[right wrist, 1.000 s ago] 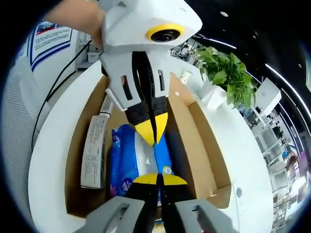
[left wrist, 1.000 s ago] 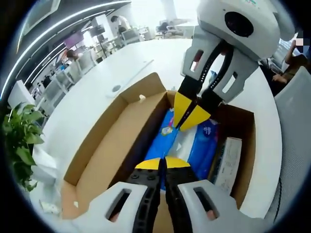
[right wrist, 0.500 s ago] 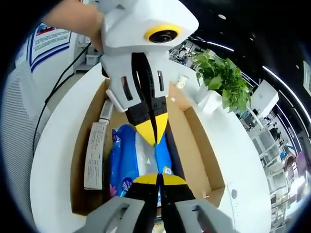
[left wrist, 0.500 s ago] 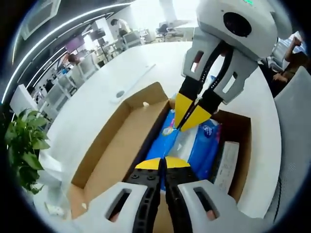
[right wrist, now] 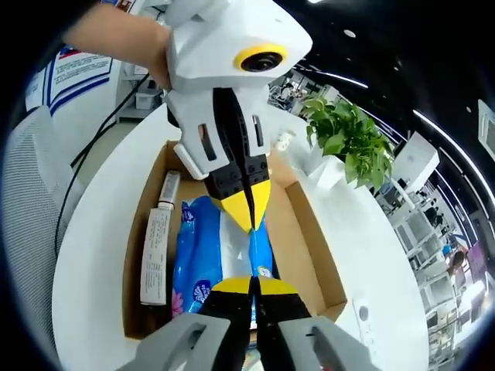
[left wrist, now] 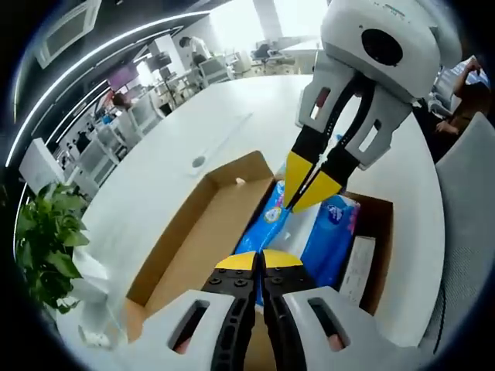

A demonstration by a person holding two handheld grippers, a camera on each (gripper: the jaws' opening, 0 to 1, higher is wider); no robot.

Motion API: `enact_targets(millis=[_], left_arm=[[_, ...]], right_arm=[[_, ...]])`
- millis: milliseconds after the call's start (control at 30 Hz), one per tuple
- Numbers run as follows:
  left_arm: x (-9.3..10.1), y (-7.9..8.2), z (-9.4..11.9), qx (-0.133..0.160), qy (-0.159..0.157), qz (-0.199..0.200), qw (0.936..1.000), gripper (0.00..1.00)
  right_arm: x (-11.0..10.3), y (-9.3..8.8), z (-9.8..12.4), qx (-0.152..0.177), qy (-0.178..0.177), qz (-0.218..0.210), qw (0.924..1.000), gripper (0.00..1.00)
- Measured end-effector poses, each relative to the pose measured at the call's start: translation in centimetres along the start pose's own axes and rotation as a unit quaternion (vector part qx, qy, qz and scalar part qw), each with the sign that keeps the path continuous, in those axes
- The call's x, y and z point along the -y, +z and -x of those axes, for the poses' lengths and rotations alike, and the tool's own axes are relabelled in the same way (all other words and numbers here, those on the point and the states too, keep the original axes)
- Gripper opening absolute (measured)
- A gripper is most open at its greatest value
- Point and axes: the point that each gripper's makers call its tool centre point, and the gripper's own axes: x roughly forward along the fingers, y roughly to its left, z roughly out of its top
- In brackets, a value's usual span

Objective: Operate the shoe box by opening the lid, removing the specified soft item, and placing it in the target area until the item is outside and the box remains undamaged.

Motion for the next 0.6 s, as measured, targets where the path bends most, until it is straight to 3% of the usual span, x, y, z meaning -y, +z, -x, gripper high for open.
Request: enact_targets(millis=[600], left_arm=[[-0.4, 2.6, 1.8, 0.009, 0.005, -0.017, 0.9998, 0.00]], right_arm=[[1.2, 1.6, 2.6, 0.022, -0.019, -0.005, 0.9996, 0.00]])
